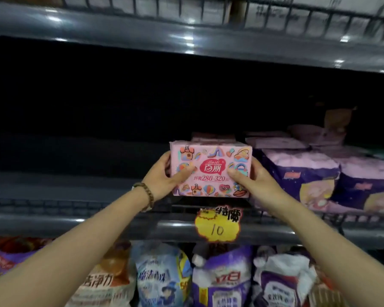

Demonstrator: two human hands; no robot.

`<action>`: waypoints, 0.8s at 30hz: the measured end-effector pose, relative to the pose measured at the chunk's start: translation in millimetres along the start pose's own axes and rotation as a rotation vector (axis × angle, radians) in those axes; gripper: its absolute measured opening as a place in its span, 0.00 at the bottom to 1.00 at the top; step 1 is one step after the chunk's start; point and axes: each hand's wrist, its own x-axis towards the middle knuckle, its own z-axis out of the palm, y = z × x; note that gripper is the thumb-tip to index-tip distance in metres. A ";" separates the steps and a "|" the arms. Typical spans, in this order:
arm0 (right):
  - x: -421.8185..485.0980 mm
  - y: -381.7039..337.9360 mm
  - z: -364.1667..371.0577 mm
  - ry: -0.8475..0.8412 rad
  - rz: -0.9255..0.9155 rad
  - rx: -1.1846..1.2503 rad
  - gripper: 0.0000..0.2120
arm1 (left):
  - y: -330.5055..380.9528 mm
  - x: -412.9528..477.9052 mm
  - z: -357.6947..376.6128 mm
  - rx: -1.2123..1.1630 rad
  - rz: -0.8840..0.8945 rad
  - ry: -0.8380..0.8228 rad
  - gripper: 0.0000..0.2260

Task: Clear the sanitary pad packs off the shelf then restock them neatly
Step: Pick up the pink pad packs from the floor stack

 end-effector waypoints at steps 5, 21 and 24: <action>27.7 41.2 -6.2 0.040 -0.029 -0.209 0.32 | -37.9 29.8 1.8 0.168 -0.078 -0.098 0.34; 88.0 78.7 -9.3 0.171 -0.243 -0.809 0.28 | -67.1 111.6 16.7 0.501 0.145 -0.150 0.29; 97.6 80.3 -9.0 0.176 -0.236 -0.778 0.28 | -68.4 120.7 19.1 0.464 0.108 -0.151 0.29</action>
